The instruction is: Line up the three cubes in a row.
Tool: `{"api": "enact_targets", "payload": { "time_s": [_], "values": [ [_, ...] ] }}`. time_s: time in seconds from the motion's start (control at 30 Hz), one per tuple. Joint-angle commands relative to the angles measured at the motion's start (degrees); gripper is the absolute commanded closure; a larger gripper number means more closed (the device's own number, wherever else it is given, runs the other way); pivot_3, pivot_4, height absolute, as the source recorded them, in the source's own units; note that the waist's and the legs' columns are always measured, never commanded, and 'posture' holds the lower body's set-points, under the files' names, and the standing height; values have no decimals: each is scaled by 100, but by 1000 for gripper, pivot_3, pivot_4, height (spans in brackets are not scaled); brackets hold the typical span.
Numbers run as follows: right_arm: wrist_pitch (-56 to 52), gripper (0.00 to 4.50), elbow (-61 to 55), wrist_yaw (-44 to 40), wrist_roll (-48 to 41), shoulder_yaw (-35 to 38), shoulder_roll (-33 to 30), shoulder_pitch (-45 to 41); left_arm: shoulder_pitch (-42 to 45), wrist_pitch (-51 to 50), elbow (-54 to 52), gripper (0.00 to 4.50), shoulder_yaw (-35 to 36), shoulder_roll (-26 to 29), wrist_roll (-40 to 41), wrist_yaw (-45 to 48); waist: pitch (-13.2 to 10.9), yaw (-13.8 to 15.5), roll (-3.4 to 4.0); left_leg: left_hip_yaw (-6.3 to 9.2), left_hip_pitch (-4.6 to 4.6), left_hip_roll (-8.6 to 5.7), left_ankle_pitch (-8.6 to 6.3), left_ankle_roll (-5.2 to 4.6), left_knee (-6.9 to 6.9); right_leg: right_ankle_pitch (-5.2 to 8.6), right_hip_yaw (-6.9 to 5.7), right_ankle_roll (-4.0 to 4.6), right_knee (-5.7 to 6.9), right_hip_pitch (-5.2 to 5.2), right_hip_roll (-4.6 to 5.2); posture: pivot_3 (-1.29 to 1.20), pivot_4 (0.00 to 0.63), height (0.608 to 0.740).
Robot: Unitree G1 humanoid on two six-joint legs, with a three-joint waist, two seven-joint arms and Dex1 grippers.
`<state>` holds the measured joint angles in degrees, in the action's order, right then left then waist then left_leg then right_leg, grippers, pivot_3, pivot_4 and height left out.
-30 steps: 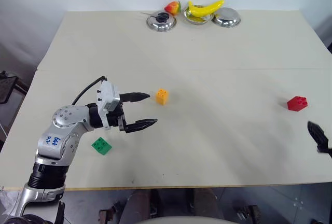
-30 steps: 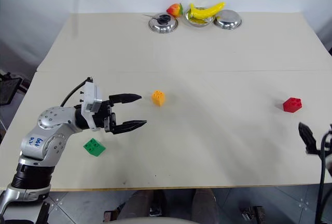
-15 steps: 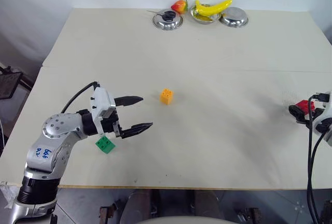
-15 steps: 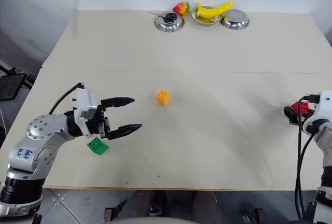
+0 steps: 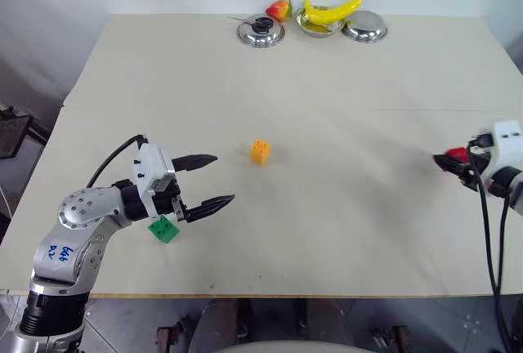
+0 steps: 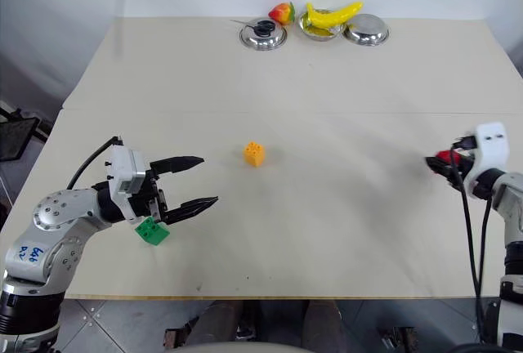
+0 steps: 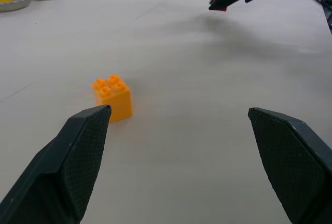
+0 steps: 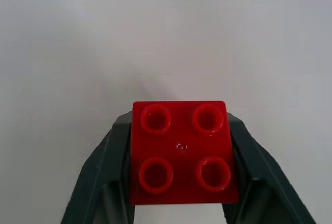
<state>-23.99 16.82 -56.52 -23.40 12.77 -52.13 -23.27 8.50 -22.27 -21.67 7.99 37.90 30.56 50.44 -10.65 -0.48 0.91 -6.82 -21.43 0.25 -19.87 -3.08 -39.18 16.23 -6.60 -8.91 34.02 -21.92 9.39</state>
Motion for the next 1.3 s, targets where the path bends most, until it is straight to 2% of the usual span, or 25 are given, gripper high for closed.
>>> {"api": "enact_targets", "payload": {
  "time_s": [0.03, 0.13, 0.3, 0.4, 0.7, 0.9, 1.0, 1.13, 1.2, 1.3],
  "values": [
    [735, 2955, -706, -1836, -255, -552, -176, -222, 74, 149, 36, 0, 50, -28, 31, 40, 0, -2, -1, 0, 1, 3, 0, 2, 0, 0, 0, 0, 0, 1, -3, 0, 150, 740],
    [1276, 2955, -243, -2724, 262, -1356, -96, -758, 166, 202, 174, 0, 1, -88, 19, 68, -1, 13, -3, 0, 9, 3, 0, 3, -2, 0, -2, 0, -2, 11, -3, 0, 150, 740],
    [2506, 2955, 956, -3561, 804, -2113, 257, -1428, 133, 254, 260, 0, -2, 0, 33, 310, -5, 35, -10, 15, 7, -8, -2, 1, -3, 0, -15, 0, -13, 20, 7, 0, 150, 740],
    [3014, 2955, 1503, -3598, 817, -2461, 268, -1665, 125, 286, 338, 0, 120, 105, 22, 422, -6, 26, -11, 22, 3, -8, -5, 3, -2, 1, -24, 2, -15, 20, 8, 0, 150, 740],
    [4367, 2955, 2702, -3598, 721, -2711, 626, -1896, -113, 319, 247, 0, 364, 163, 62, 398, -6, -27, -11, 35, 1, -4, -4, 5, -3, 1, -39, 3, -15, 28, 7, 0, 150, 740],
    [4090, 2955, 2854, -3598, 486, -3082, 544, -2038, -153, 386, 300, 0, 459, 167, 165, 526, -6, -63, -11, 41, 2, -3, -4, 5, -3, 2, -43, 3, -16, 31, 7, 0, 150, 740],
    [3971, 1978, 2884, -3598, 408, -3208, 504, -2082, -120, 361, 410, 0, 545, 196, 264, 611, -6, -100, -11, 44, 2, -2, -3, 6, -4, 2, -44, 4, -15, 33, 8, 0, 150, 740],
    [4326, 577, 2923, -3598, 344, -3206, 488, -2115, -92, 371, 587, 0, 701, 150, 362, 626, -7, -112, -10, 46, 1, -2, -3, 7, -4, 3, -47, 5, -15, 33, 8, 0, 150, 740],
    [4542, 13, 2867, -3598, 284, -3142, 438, -2165, -127, 399, 661, 0, 788, 142, 368, 612, -7, -112, -10, 46, 1, -2, -3, 7, -4, 3, -48, 5, -15, 33, 8, 0, 150, 740],
    [4367, 13, 2434, -3598, -176, -2776, 384, -2220, -327, 528, 807, 0, 1039, 182, 363, 653, -7, -114, -10, 46, 1, -2, -3, 7, -4, 3, -47, 5, -15, 33, 8, 0, 150, 740]
  ]
}}
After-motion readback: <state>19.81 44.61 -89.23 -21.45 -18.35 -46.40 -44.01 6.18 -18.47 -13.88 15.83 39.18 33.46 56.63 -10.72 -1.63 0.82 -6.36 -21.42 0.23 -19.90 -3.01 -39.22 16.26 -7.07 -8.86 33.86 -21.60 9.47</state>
